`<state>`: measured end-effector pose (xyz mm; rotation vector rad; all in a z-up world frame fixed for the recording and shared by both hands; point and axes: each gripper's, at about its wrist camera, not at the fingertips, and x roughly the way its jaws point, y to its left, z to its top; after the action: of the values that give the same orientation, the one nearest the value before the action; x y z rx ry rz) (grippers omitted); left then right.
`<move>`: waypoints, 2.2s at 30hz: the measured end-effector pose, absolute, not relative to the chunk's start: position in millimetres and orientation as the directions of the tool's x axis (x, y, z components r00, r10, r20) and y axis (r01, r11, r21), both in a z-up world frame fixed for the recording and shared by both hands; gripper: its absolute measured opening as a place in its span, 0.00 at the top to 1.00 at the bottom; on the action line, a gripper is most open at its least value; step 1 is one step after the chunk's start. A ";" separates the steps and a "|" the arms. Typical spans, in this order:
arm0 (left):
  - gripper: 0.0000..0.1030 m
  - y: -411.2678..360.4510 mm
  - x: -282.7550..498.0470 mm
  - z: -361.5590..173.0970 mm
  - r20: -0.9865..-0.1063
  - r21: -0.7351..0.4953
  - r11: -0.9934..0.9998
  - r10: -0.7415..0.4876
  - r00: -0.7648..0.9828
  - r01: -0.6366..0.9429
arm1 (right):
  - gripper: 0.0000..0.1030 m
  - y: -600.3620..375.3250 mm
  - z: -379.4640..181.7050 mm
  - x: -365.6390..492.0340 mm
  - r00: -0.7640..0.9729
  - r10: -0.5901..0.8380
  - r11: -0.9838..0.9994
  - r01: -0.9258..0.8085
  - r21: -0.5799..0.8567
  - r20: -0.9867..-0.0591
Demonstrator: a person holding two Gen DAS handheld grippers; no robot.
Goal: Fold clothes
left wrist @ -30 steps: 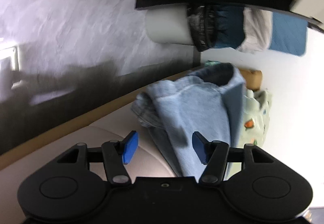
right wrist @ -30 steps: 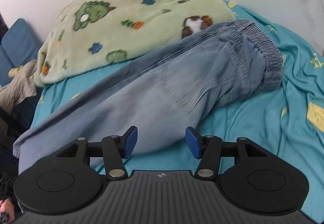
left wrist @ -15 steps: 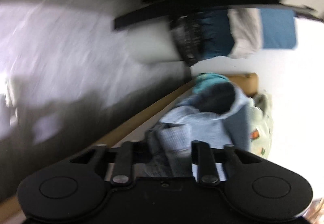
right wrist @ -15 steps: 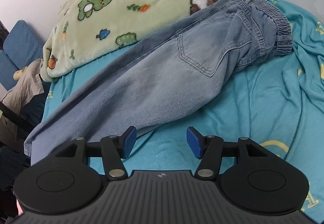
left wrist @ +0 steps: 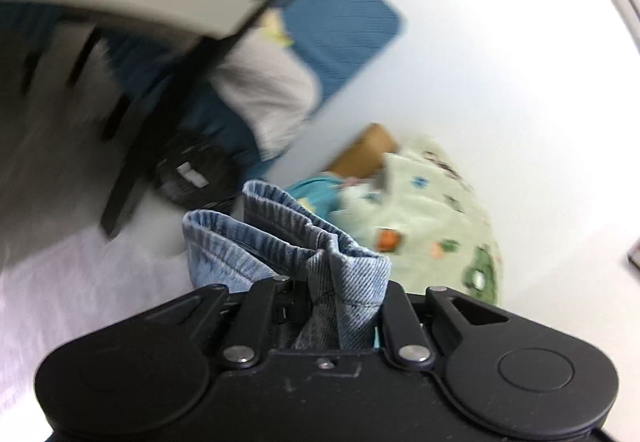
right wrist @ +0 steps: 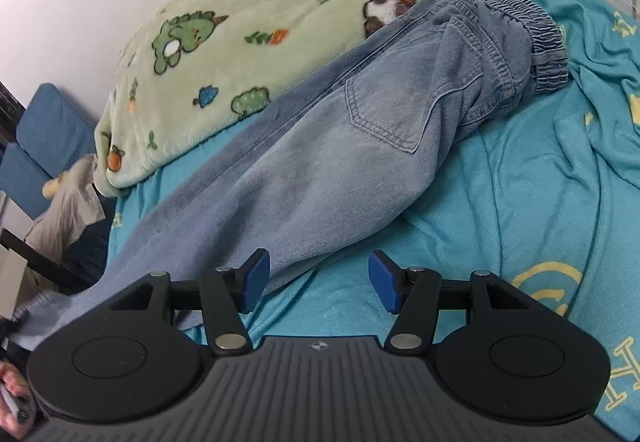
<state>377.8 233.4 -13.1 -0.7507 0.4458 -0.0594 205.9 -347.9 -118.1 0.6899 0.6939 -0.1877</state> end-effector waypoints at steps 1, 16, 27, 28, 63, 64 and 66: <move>0.89 220.9 379.0 -2.8 -0.365 -0.660 0.745 -0.212 0.906 -0.091 | 0.44 -349.6 -118.3 205.7 0.762 0.058 0.767 0.379 0.517 -0.645; 0.89 0.5 374.8 41.6 -0.344 -0.520 0.850 -0.291 0.893 0.077 | 0.39 -386.8 -107.7 205.6 0.781 0.205 0.712 0.295 0.637 -0.590; 0.89 -112.9 347.3 -44.3 -0.457 -0.497 0.855 -0.404 0.792 0.149 | 0.37 -407.0 -99.4 193.4 0.811 0.244 0.692 0.239 0.681 -0.532; 0.89 -119.4 344.1 -50.1 -0.467 -0.481 0.862 -0.405 0.786 0.159 | 0.37 -409.4 -100.5 192.8 0.812 0.244 0.683 0.244 0.689 -0.530; 0.38 -111.4 249.2 -70.1 -0.626 -0.131 0.946 -0.311 0.715 0.297 | 0.38 -362.7 -110.7 211.6 0.815 0.405 0.701 0.014 0.713 -0.414; 0.36 -105.7 248.4 -69.0 -0.630 -0.134 0.950 -0.302 0.715 0.283 | 0.40 -359.3 -111.8 212.2 0.814 0.416 0.698 0.000 0.716 -0.405; 0.35 -95.1 247.7 -68.0 -0.639 -0.140 0.956 -0.286 0.714 0.258 | 0.42 -352.1 -113.8 212.4 0.812 0.434 0.698 -0.030 0.715 -0.389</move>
<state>247.7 -95.1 -68.0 -0.0419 0.7147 -0.3017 212.4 -352.1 -113.8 0.7617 0.5762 0.2753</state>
